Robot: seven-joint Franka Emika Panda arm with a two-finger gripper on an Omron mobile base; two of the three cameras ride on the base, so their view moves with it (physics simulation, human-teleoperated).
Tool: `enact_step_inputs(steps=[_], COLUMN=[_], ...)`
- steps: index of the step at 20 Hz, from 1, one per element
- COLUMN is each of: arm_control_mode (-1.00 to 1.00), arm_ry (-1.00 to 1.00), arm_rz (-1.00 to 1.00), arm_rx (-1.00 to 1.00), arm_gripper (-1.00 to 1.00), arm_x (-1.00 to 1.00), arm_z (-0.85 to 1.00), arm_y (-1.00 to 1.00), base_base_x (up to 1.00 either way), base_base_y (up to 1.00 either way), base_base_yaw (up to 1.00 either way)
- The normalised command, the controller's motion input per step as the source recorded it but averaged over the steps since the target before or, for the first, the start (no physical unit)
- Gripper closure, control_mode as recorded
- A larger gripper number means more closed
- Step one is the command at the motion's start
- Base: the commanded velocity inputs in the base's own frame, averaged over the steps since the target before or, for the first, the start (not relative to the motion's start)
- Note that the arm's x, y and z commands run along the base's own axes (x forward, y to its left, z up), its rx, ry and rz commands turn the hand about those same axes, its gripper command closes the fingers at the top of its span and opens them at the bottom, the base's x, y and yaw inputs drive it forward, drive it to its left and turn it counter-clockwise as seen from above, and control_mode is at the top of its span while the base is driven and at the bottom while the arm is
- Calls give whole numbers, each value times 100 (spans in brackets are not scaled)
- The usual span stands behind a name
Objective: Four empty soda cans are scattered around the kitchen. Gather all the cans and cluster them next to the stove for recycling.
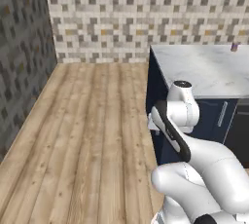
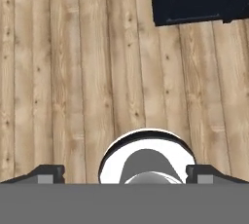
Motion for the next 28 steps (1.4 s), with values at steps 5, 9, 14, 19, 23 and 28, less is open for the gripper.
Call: enact_step_inputs(steps=[5, 9, 14, 19, 23, 28], arm_control_mode=[100, 100, 100, 100, 100, 100], arm_ry=[0, 0, 0, 0, 0, 0], arm_rz=[0, 0, 0, 0, 0, 0], arm_rx=[0, 0, 0, 0, 0, 0], arm_gripper=[-100, -100, -100, -100, -100, -100], arm_x=[0, 0, 0, 0, 0, 0], arm_z=[0, 0, 0, 0, 0, 0], arm_y=[0, 0, 0, 0, 0, 0], base_base_x=[62, 75, 75, 75, 70, 67], base_base_y=[5, -1, -1, 8, 37, 40], base_base_yaw=[21, 0, 0, 0, 0, 0])
